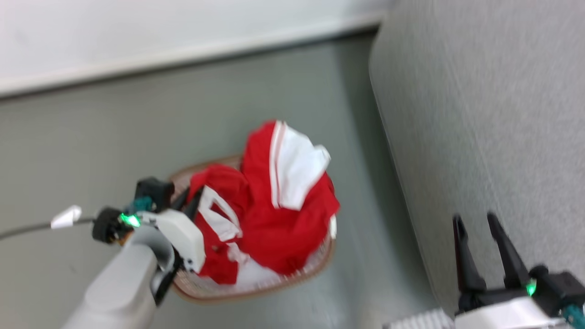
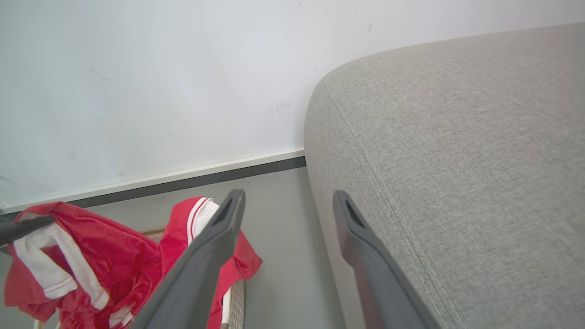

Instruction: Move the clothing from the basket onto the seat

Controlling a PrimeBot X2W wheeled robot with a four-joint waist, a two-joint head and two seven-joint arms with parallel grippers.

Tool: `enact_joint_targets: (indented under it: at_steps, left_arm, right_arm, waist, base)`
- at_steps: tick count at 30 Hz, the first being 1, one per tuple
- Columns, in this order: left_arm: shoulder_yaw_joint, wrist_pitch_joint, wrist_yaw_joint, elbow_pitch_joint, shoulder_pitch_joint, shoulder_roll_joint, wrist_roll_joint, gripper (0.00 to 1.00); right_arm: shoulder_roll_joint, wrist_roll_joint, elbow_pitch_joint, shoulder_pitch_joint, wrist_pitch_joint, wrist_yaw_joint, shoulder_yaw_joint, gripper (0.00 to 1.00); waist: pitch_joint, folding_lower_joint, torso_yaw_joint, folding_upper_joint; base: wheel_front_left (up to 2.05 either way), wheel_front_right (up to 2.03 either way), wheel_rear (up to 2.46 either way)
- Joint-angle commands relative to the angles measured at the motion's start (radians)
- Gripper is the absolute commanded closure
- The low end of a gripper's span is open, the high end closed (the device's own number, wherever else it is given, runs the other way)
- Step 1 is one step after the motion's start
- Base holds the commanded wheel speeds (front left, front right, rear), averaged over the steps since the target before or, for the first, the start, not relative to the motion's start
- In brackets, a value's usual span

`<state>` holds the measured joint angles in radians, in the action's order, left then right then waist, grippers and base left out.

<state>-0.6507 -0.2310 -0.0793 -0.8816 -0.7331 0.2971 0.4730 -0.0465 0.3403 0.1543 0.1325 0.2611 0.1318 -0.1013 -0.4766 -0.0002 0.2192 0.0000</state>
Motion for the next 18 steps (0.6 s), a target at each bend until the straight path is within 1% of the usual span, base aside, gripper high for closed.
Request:
enact_joint_targets:
  at_steps: [1,2,4,5,9,10,11,12,13,16,17,18]
  left_arm:
    - [0.014,-0.015,0.015,0.037,0.052,-0.008,0.027,1.0]
    - [0.014,-0.015,0.015,0.037,0.052,-0.008,0.027,1.0]
    - [0.026,-0.019,0.034,0.08,0.09,-0.008,0.042,1.0]
    - [0.032,-0.016,0.055,0.123,0.131,-0.005,0.049,1.0]
    - [0.045,-0.014,0.102,0.22,0.21,-0.002,0.075,1.0]
    - [0.045,-0.014,0.102,0.22,0.21,-0.002,0.075,1.0]
    - [0.051,-0.011,0.129,0.269,0.251,0.003,0.082,1.0]
    - [0.051,-0.011,0.129,0.269,0.251,0.003,0.082,1.0]
    - [0.056,-0.009,0.153,0.318,0.293,0.009,0.086,1.0]
    - [0.069,-0.004,0.19,0.399,0.35,0.026,0.097,1.0]
    - [0.069,-0.004,0.19,0.399,0.35,0.026,0.097,1.0]
    - [0.071,-0.002,0.201,0.424,0.369,0.033,0.101,1.0]
  right_arm:
    - [-0.004,-0.023,0.013,-0.044,0.003,-0.002,0.019,0.0]
    - [-0.004,-0.023,0.013,-0.044,0.003,-0.002,0.019,0.0]
    - [-0.004,-0.034,0.021,-0.068,0.003,-0.002,0.03,0.0]
    - [-0.004,-0.051,0.029,-0.091,0.003,-0.002,0.034,0.0]
    - [-0.004,-0.077,0.045,-0.124,0.003,-0.002,0.037,0.0]
    - [-0.004,-0.077,0.045,-0.124,0.003,-0.002,0.037,0.0]
    - [-0.004,-0.086,0.054,-0.136,0.003,-0.002,0.037,0.0]
    - [-0.004,-0.086,0.054,-0.136,0.003,-0.002,0.037,0.0]
    - [-0.004,-0.093,0.065,-0.148,0.003,-0.002,0.028,0.0]
    - [-0.004,-0.112,0.074,-0.155,0.003,-0.002,0.014,0.0]
    - [-0.004,-0.112,0.074,-0.155,0.003,-0.002,0.014,0.0]
    - [-0.004,-0.116,0.077,-0.157,0.003,-0.002,0.012,0.0]
  waist:
    - [0.192,0.0002,-0.091,0.0]
    - [0.192,0.0002,-0.091,0.0]
    - [0.244,0.0002,-0.109,0.0]
    - [0.288,0.0002,-0.123,0.0]
    - [0.38,0.0002,-0.146,0.0]
    - [0.38,0.0002,-0.146,0.0]
    - [0.42,0.0002,-0.155,0.0]
    - [0.42,0.0002,-0.155,0.0]
    - [0.46,0.0002,-0.163,0.0]
    - [0.496,0.0002,-0.175,0.0]
    - [0.496,0.0002,-0.175,0.0]
    - [0.507,0.0002,-0.179,0.0]
  base:
    - [0.0,0.0,0.0]
    - [0.0,0.0,0.0]
    - [0.0,0.0,0.0]
    - [0.0,0.0,0.0]
    - [0.0,0.0,0.0]
    - [0.0,0.0,0.0]
    - [0.0,0.0,0.0]
    - [0.0,0.0,0.0]
    - [0.0,0.0,0.0]
    - [0.0,0.0,0.0]
    - [0.0,0.0,0.0]
    - [0.0,0.0,0.0]
